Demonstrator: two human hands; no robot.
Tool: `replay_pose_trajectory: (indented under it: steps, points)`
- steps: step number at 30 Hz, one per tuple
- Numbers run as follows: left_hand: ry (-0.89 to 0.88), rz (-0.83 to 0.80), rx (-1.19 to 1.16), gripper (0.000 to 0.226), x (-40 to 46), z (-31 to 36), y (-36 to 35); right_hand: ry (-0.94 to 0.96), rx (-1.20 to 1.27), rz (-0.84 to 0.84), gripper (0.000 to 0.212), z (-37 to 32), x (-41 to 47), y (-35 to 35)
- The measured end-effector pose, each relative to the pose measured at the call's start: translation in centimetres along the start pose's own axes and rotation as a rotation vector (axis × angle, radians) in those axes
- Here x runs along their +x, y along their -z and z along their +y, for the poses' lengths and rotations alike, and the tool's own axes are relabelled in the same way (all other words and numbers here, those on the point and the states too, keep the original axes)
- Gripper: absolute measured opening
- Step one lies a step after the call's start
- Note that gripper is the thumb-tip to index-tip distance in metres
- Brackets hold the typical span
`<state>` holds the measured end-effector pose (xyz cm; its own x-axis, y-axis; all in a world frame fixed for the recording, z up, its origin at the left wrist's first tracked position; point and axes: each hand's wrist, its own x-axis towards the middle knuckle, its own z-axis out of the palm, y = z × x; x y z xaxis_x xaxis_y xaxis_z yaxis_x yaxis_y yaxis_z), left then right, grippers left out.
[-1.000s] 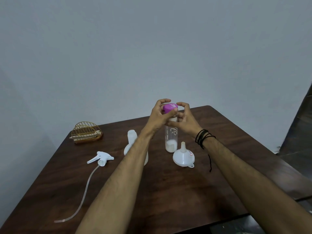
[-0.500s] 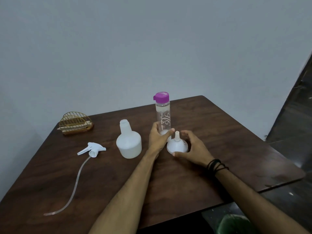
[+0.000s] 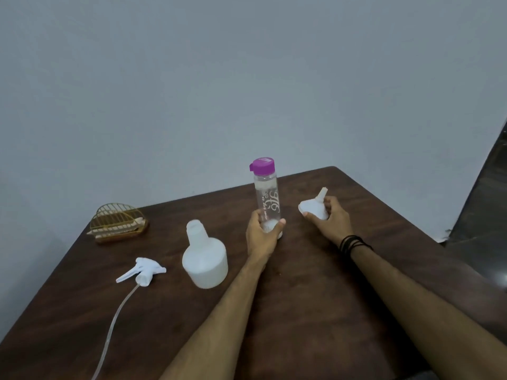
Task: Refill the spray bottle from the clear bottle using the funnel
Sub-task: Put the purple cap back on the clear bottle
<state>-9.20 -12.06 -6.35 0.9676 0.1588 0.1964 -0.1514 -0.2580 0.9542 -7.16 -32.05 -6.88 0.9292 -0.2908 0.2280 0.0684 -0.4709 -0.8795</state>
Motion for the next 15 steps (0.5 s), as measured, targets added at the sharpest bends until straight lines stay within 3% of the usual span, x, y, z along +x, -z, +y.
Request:
replay_pose_trajectory:
  steps: [15]
  points:
    - [-0.024, 0.053, 0.087, 0.063, 13.3, 0.9, -10.0, -0.005, -0.177, 0.034, 0.069, 2.1, 15.6, -1.5]
